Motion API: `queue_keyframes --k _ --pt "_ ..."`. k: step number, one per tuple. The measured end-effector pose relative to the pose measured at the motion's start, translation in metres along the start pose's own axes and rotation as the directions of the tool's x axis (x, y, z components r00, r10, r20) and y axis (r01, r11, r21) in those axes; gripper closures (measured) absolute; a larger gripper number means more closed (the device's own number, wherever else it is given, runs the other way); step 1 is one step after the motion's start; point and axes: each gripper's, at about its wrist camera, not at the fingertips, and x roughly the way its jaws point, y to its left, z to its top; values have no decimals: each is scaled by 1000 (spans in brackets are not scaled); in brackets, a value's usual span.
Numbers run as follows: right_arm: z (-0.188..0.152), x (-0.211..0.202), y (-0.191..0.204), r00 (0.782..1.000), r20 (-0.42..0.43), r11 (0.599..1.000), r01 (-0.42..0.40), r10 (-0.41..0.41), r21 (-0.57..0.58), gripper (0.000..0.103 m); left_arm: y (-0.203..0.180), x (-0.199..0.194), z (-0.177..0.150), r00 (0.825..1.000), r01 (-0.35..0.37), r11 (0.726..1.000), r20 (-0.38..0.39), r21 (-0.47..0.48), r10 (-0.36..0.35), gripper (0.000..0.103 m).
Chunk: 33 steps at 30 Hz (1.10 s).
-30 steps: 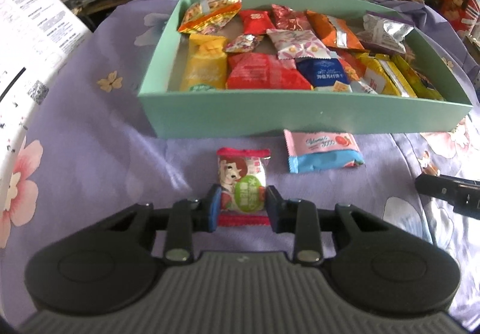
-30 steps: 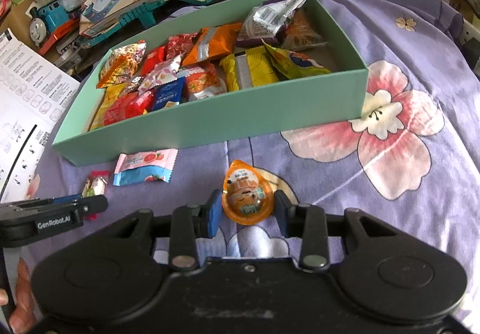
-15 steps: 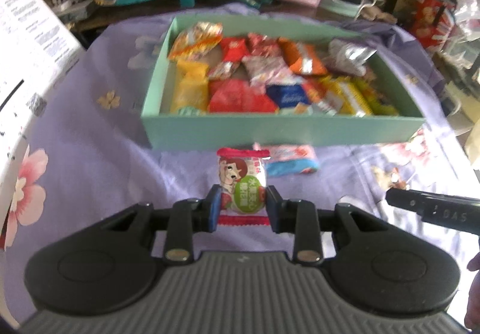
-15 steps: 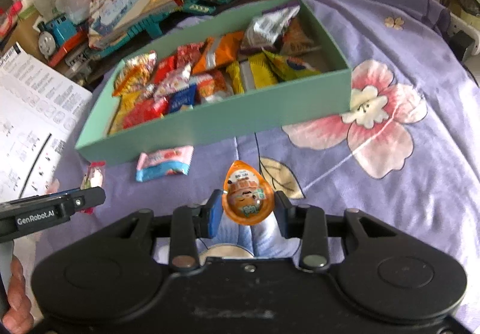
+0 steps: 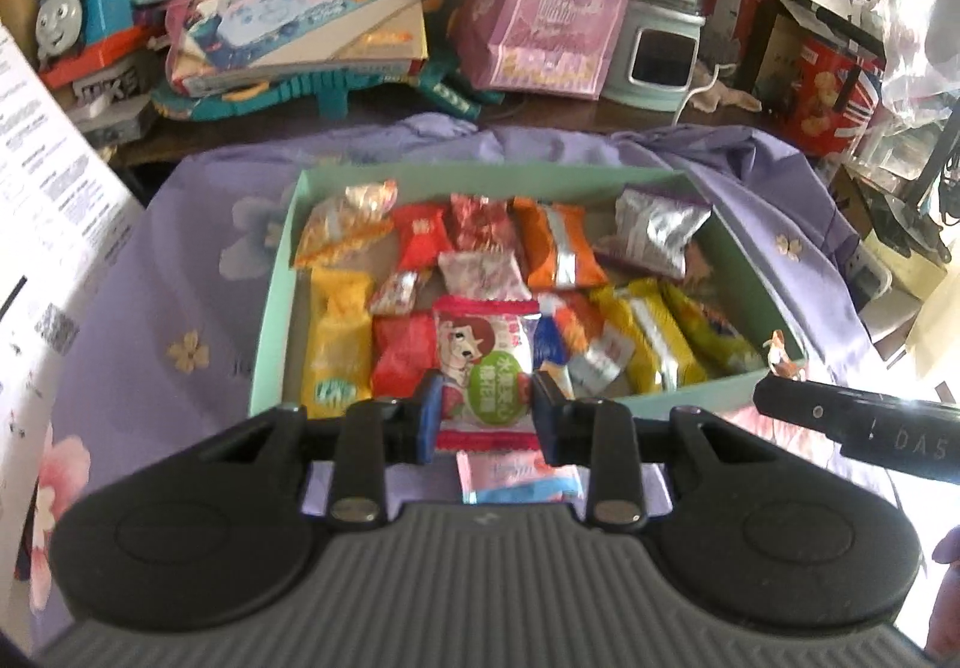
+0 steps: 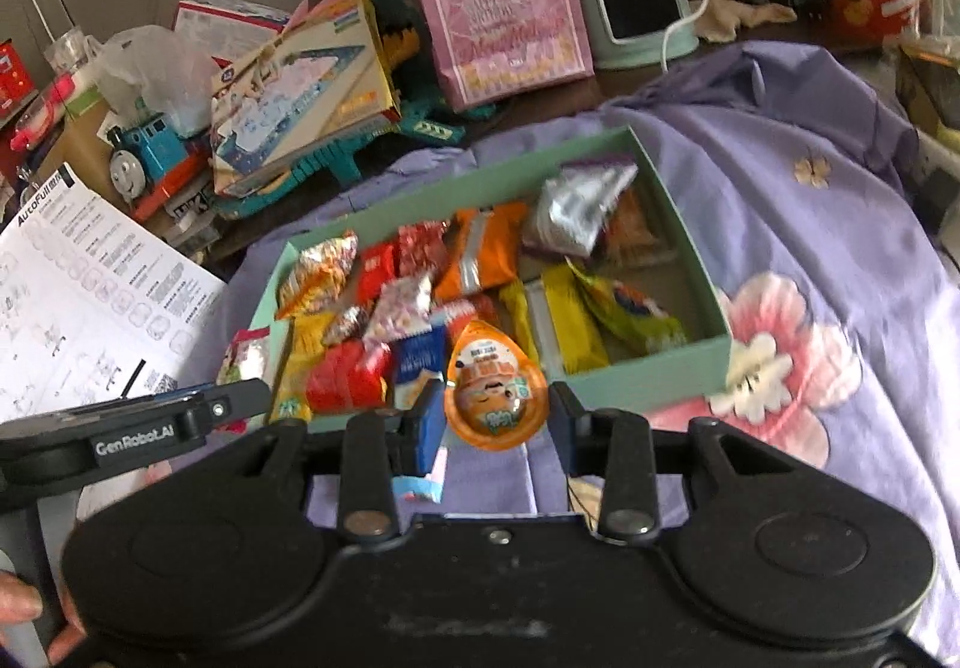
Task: Organize snacks
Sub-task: 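Carry Peko candy into tray and open left tool while right tool drops egg candy in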
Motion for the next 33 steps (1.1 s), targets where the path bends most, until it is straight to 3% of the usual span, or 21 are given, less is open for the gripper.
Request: queue_keyframes --k 10,26,33 --pt "21 20 8 1000 -8 1000 -12 12 -9 67 -3 14 26 1000 -1 1000 12 25 0 72" --pt "29 56 -3 998 -66 999 -1 3 32 67 31 52 21 997 -27 999 -72 -40 24 72" --pt "39 51 -27 999 -34 995 45 -42 88 67 5 61 30 997 22 1000 -78 -6 -22 72"
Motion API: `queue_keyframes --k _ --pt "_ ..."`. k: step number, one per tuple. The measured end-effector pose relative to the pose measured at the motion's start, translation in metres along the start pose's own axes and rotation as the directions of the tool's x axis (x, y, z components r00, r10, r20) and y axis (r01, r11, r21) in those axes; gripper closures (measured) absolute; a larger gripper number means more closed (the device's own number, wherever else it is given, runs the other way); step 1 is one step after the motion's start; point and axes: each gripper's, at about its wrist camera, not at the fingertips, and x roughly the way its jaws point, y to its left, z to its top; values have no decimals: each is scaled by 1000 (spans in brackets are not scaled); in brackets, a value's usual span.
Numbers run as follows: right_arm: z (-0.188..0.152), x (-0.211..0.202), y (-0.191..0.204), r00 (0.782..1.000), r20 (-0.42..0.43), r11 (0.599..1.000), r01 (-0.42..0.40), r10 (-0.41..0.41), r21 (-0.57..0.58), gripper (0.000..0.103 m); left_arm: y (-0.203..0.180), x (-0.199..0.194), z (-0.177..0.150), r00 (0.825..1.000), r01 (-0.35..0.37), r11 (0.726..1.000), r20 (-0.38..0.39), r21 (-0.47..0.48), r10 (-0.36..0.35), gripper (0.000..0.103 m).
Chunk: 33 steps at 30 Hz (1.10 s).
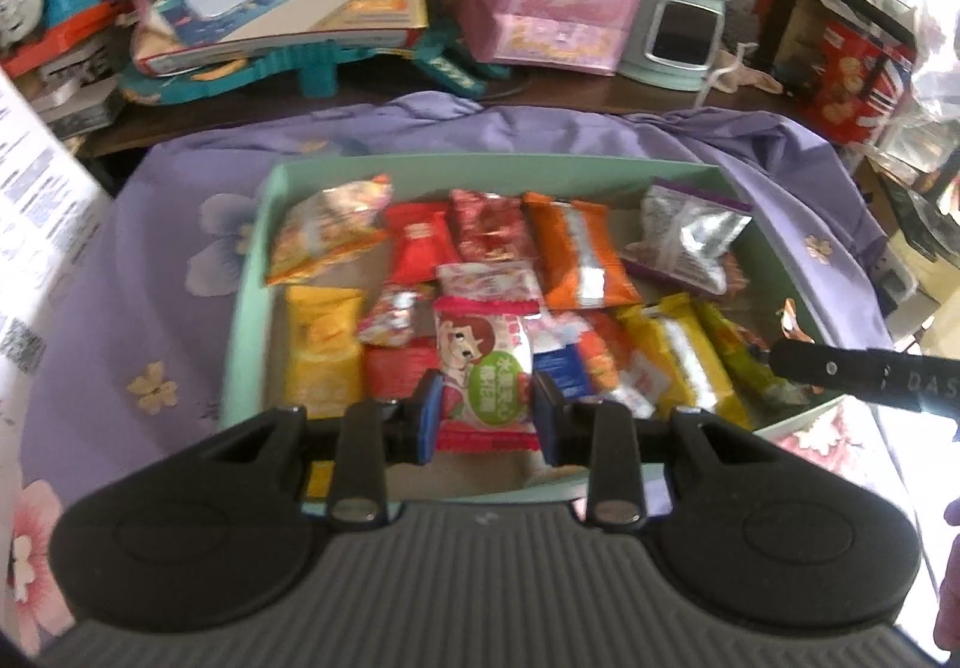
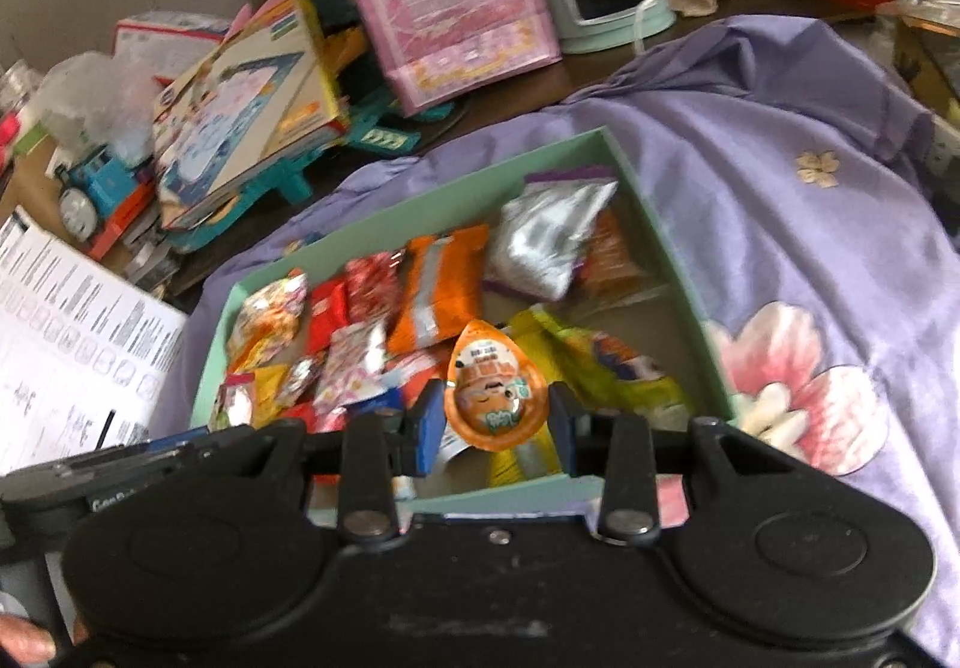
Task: Organize snacks
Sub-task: 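Carry Peko candy into tray and open left tool while right tool drops egg candy in, then move left tool to brown-gold chocolate on cloth and grasp it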
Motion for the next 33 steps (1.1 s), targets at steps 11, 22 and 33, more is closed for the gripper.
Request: queue_keyframes --k 11,22,33 --pt "27 5 -38 997 36 998 60 -62 36 67 -55 27 17 996 84 996 -34 30 -83 72" --pt "23 6 -43 995 86 995 52 -59 80 0 -73 44 8 996 45 996 -78 74 -39 0" --pt "7 -9 -33 996 66 994 49 -56 93 0 -63 23 3 997 17 998 -72 57 -13 0"
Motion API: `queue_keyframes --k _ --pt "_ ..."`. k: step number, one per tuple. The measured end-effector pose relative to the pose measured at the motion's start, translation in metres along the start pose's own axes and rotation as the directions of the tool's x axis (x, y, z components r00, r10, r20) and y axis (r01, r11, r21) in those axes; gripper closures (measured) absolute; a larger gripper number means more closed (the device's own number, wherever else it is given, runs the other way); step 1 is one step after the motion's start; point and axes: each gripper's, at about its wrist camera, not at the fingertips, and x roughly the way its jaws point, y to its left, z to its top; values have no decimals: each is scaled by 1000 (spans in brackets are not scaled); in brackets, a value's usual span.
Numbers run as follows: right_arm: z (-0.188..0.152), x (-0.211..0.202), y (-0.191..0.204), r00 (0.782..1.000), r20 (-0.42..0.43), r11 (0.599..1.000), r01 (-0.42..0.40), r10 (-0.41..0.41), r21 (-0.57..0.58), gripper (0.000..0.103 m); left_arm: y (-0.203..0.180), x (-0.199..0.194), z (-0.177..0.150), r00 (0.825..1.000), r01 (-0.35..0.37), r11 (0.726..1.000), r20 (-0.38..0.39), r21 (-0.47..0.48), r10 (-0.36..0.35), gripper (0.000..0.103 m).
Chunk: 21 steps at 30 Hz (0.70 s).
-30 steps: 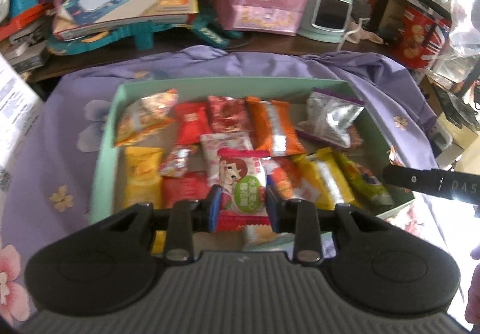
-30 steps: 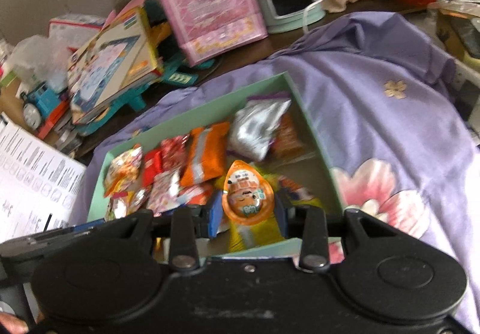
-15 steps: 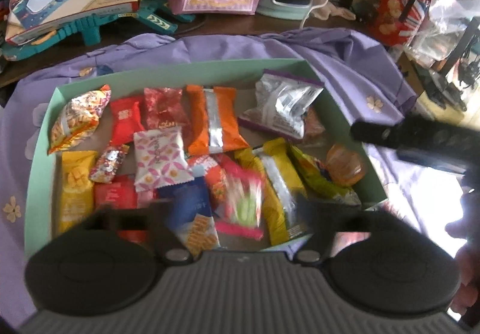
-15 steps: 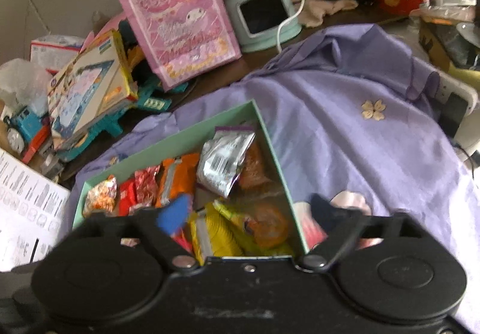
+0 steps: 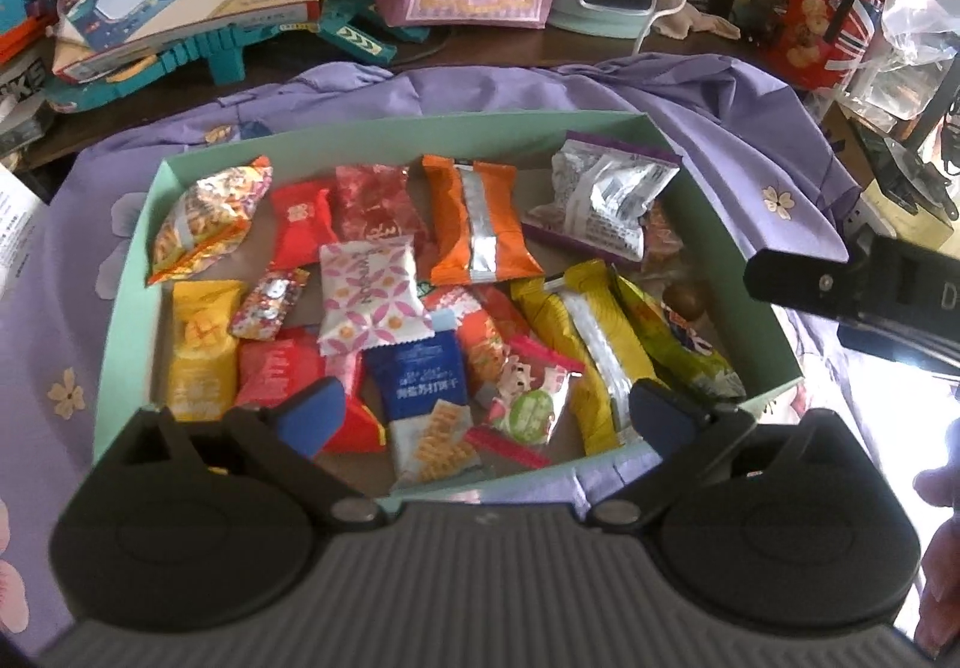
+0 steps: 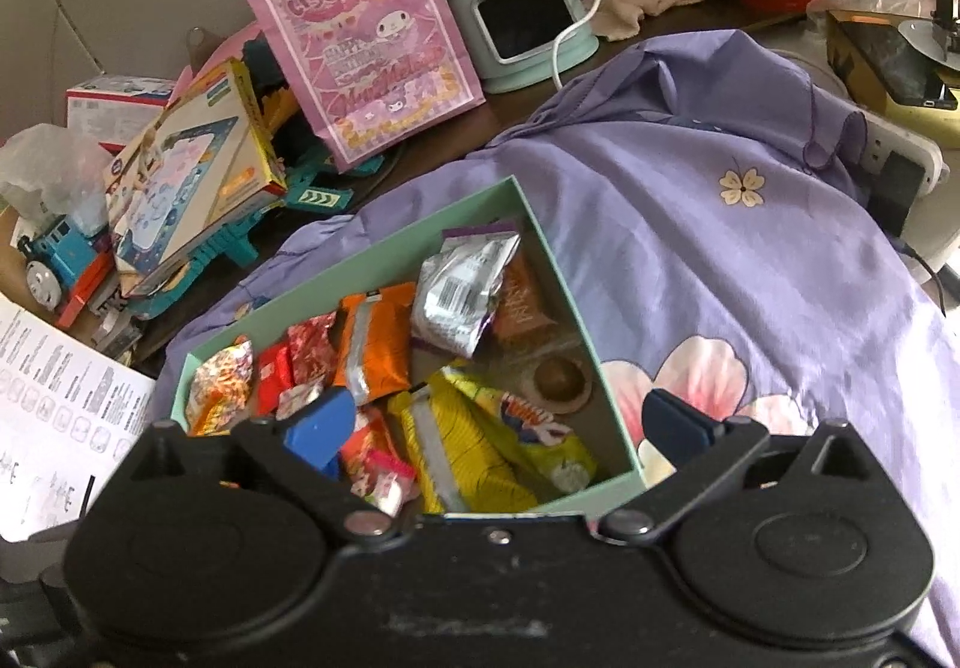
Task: Organize snacks
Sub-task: 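Move left tool to brown-gold chocolate on cloth and grasp it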
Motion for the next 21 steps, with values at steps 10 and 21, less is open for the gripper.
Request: queue_keyframes --k 10,21 --pt "-27 -37 9 1000 -14 1000 -24 24 -13 0 14 -42 -31 999 -17 999 35 31 16 0" --pt "-97 -47 23 991 -128 998 -39 33 -49 0 53 -59 -110 998 -58 995 -30 82 61 0"
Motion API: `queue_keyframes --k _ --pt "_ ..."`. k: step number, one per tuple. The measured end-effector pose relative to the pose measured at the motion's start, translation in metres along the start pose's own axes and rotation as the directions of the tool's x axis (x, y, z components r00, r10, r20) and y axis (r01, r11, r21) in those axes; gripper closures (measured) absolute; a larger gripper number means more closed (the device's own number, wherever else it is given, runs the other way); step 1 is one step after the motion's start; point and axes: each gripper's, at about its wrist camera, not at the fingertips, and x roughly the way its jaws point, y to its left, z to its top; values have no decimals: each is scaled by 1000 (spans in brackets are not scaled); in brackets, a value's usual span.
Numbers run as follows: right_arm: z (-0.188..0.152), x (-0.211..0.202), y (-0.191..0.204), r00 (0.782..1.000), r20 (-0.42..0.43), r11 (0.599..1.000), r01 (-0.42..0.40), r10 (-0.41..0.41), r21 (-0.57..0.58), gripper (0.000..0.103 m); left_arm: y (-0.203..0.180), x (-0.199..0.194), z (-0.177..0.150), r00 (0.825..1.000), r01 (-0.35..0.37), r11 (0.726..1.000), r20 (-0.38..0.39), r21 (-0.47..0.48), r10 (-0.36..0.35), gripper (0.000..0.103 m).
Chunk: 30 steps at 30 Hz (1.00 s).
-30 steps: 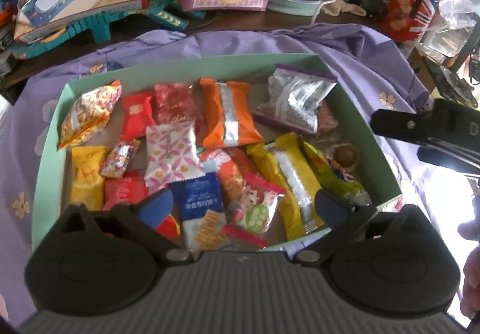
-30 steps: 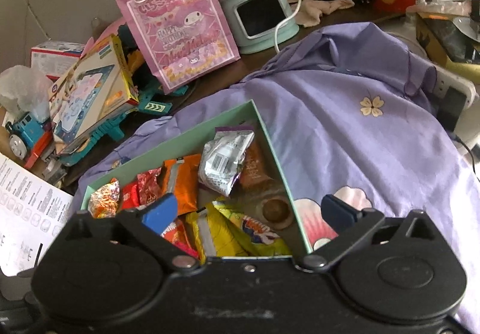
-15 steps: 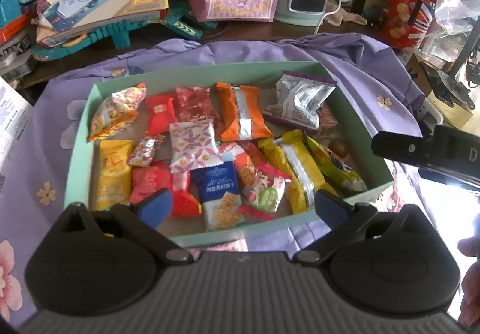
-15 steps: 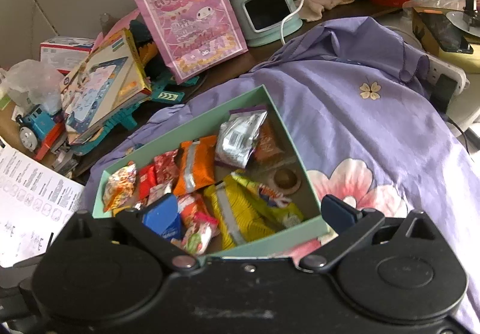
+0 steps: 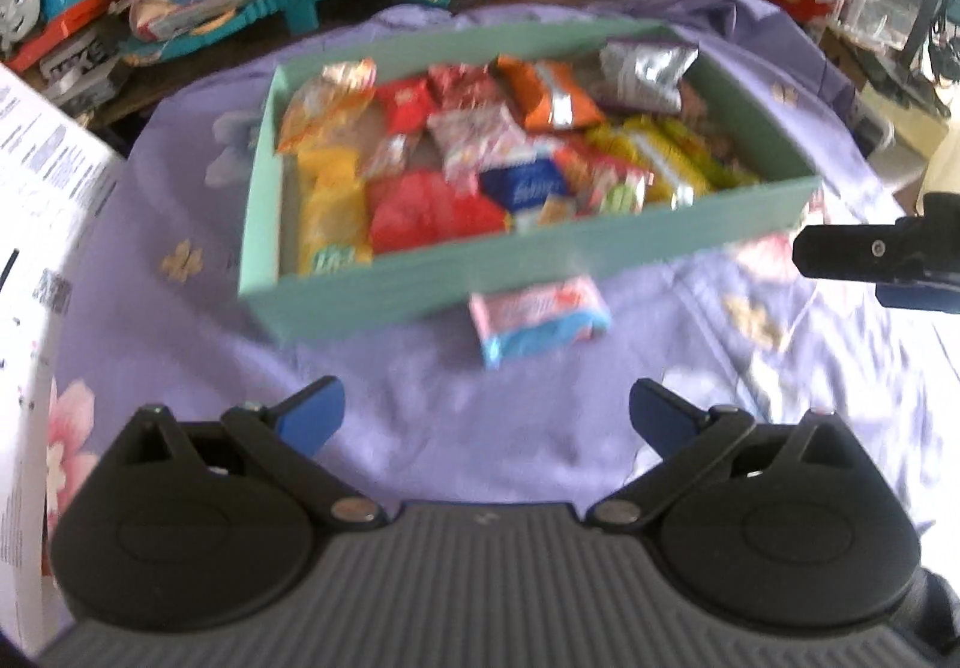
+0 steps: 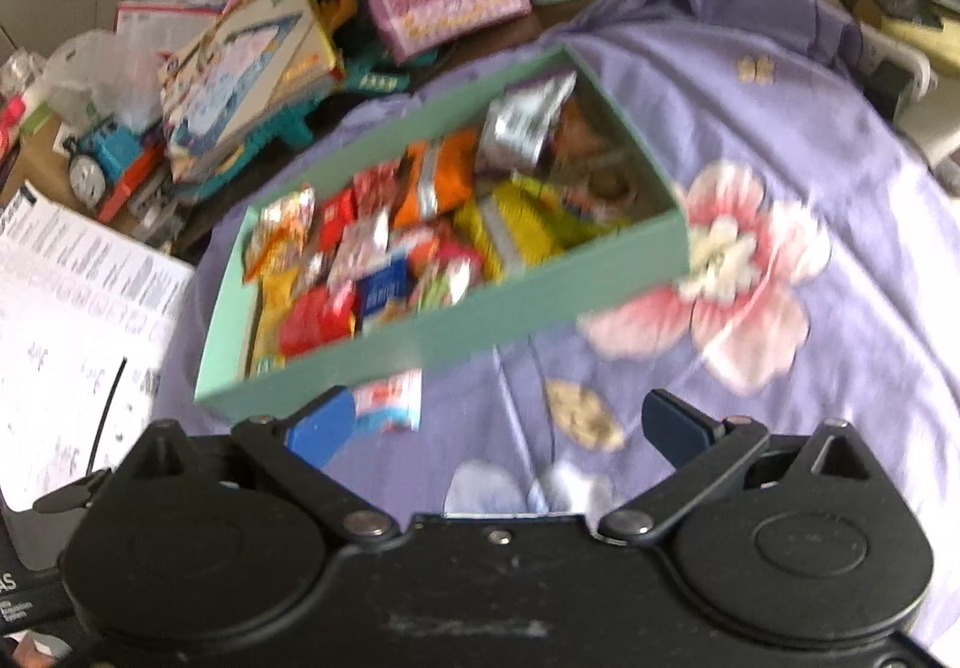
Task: Organize snacks
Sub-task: 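Move left tool to brown-gold chocolate on cloth and grasp it, then hold chocolate in left tool while right tool grasps pink-blue grapefruit candy pack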
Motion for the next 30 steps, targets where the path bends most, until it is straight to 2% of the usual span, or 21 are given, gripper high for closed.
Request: queue_keyframes --k 9,17,18,19,20,21,24,25,28,30 --pt "-44 14 4 994 -106 1000 15 -15 0 0 0 4 -49 995 76 993 -70 91 -70 0" --pt "-56 21 6 988 -151 999 27 -29 -18 0 0 9 -72 987 141 976 -106 166 -124 0" --pt "-55 22 7 988 -153 999 25 -29 -22 0 -1 10 -74 987 138 975 -104 173 -121 4" --pt "-55 23 8 987 -155 999 24 -28 -28 0 -1 11 -76 987 138 974 -103 179 -121 13" --pt "-55 24 11 987 -158 999 23 -28 -36 0 -1 12 -77 988 135 974 -103 182 -118 19" --pt "-54 25 13 987 -160 999 22 -28 -41 0 0 13 -77 987 136 974 -105 179 -119 33" --pt "-51 30 18 986 -162 998 23 -31 -52 0 9 12 -76 990 130 981 -77 144 -120 56" --pt "-49 33 21 986 -161 998 24 -33 -55 0 14 13 -73 991 117 986 -73 117 -109 61" --pt "-44 39 29 988 -152 997 26 -36 -68 0 36 22 -67 997 55 998 -60 -1 -55 62" --pt "-39 44 39 990 -138 996 23 -35 -91 0 54 26 -64 998 39 995 -48 -94 -44 62"
